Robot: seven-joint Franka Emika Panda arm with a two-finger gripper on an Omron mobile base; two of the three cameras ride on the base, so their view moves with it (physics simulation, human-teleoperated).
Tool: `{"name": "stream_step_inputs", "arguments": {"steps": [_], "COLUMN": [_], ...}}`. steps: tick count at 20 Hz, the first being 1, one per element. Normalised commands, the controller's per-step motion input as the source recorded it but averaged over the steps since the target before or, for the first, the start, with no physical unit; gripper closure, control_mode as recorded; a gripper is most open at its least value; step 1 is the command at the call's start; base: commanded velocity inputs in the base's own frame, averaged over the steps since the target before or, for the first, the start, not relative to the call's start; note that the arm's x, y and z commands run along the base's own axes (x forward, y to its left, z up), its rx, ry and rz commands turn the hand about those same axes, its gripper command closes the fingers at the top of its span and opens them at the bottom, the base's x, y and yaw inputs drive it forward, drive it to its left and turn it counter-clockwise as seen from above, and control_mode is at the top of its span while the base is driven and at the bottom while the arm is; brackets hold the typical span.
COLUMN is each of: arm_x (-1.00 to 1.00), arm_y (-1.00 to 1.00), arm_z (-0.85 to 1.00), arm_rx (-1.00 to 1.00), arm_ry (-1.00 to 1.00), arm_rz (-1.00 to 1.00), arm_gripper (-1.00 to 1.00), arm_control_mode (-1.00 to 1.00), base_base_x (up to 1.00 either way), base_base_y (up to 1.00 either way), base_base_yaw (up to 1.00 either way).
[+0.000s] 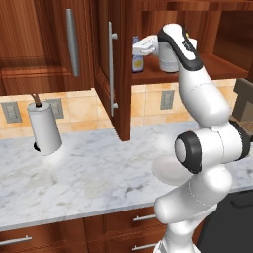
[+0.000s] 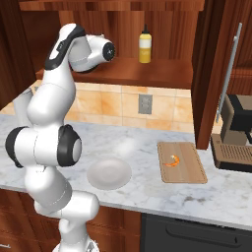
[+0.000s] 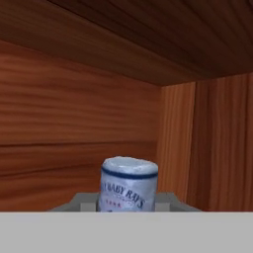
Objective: Pick the shrimp from the plate and place it on the cutting board. Then pick the condiment bottle from the cabinet and place it next to the cutting board.
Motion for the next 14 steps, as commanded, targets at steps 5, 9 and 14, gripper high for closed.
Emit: {"name": "stream_step_inputs", "arguments": {"steps": [5, 9, 14], "arm_x": [-0.22, -0.33, -0.37], "arm_y": [0.00, 0.00, 0.00], "arm_z": [0.00, 0.02, 0.12], "arm_rx": [-0.01, 0.00, 0.00], "arm_ry": [0.00, 0.00, 0.00], "arm_rz": [0.00, 0.00, 0.00], "arm_gripper": [1.00, 1.00, 1.00], "arm_control_mode": [-1.00, -1.00, -1.00], "base_base_x": [0.00, 0.00, 0.00], "base_base_y": [0.00, 0.00, 0.00], "base_base_yaw": [0.00, 0.00, 0.00]}}
